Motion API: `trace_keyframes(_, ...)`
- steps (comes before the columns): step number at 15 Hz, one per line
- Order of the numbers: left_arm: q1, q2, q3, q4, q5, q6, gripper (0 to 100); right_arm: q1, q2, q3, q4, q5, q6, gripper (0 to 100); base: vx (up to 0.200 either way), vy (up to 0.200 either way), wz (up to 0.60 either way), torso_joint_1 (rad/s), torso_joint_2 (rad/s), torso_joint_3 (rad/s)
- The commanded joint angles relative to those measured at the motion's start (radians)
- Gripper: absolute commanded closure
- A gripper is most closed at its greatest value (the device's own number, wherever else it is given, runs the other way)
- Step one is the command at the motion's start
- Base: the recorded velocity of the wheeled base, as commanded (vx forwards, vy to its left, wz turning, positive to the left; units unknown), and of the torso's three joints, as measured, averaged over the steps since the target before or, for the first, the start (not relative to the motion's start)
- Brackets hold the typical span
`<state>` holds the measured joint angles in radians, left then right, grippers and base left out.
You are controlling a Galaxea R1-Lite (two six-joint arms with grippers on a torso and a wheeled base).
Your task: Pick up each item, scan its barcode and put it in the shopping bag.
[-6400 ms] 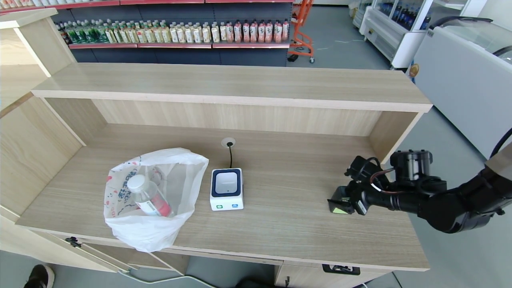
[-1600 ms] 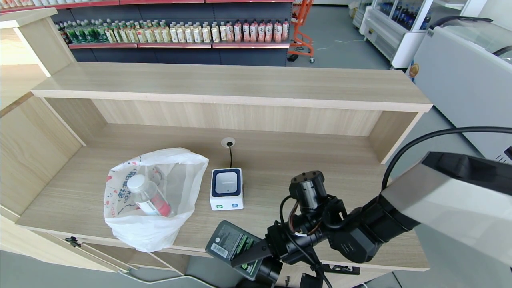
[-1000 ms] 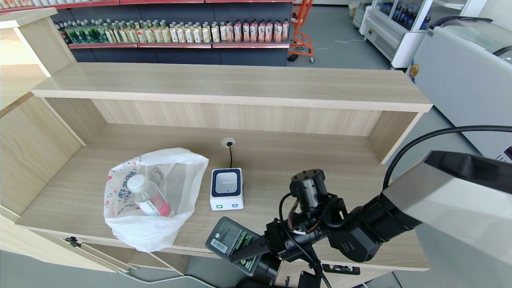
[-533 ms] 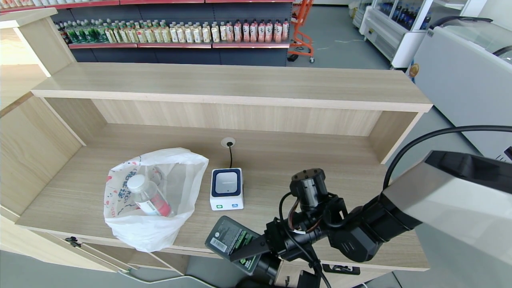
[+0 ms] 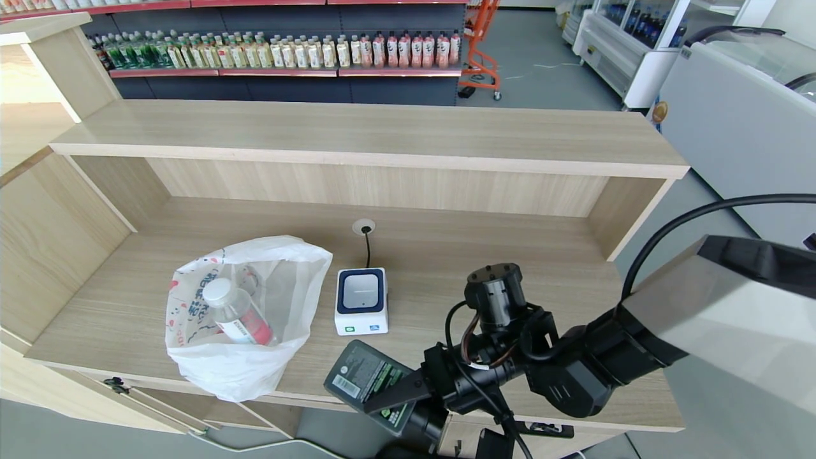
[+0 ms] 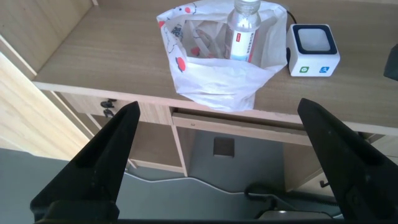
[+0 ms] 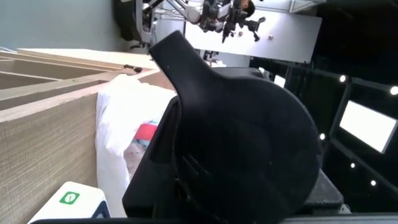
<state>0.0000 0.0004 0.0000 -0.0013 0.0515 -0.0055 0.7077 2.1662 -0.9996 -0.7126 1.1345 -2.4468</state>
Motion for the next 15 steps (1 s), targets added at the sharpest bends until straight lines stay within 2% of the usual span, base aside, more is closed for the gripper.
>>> trace_keyframes(1,0.0,0.0,0.0,0.0,0.001,-0.001,0,0.007,-0.151,0.018,0.002,-0.002,0.111,100,0.0,0.0,0.0,0.0,0.0,0.0)
trace_keyframes(3,0.0,0.0,0.0,0.0,0.001,-0.001,0,0.001,-0.279,0.068,0.01,-0.038,0.41,100,0.0,0.0,0.0,0.0,0.0,0.0)
trace_keyframes(4,0.0,0.0,0.0,0.0,0.001,-0.001,0,-0.01,-0.347,0.145,0.001,-0.117,0.565,100,0.0,0.0,0.0,0.0,0.0,0.0)
trace_keyframes(6,0.0,0.0,0.0,0.0,0.001,-0.001,0,-0.099,-0.563,0.323,-0.073,-0.378,0.839,100,0.0,0.0,0.0,0.0,0.0,0.0)
trace_keyframes(7,0.0,0.0,0.0,0.0,0.001,-0.001,0,-0.126,-0.643,0.381,-0.056,-0.469,0.98,100,0.0,0.0,0.0,0.0,0.0,0.0)
trace_keyframes(9,0.0,0.0,0.0,0.0,0.001,-0.001,0,-0.139,-0.681,0.372,-0.002,-0.478,1.39,100,0.0,0.0,0.0,0.0,0.0,0.0)
trace_keyframes(10,0.0,0.0,0.0,0.0,0.001,-0.001,0,-0.192,-0.704,0.354,0.007,-0.486,1.628,100,0.0,0.0,0.0,0.0,0.0,0.0)
trace_keyframes(11,0.0,0.0,0.0,0.0,0.001,-0.001,0,-0.235,-0.718,0.357,0.022,-0.558,1.804,100,0.0,0.0,0.0,0.0,0.0,0.0)
trace_keyframes(12,0.0,0.0,0.0,0.0,0.001,-0.001,0,-0.251,-0.733,0.357,0.061,-0.673,1.982,100,0.0,0.0,0.0,0.0,0.0,0.0)
trace_keyframes(13,0.0,0.0,0.0,0.0,0.001,-0.001,0,-0.266,-0.747,0.36,0.084,-0.74,2.224,100,0.0,0.0,0.0,0.0,0.0,0.0)
trace_keyframes(15,0.0,0.0,0.0,0.0,0.001,-0.001,0,-0.303,-0.76,0.354,0.088,-0.789,2.614,100,0.0,0.0,0.0,0.0,0.0,0.0)
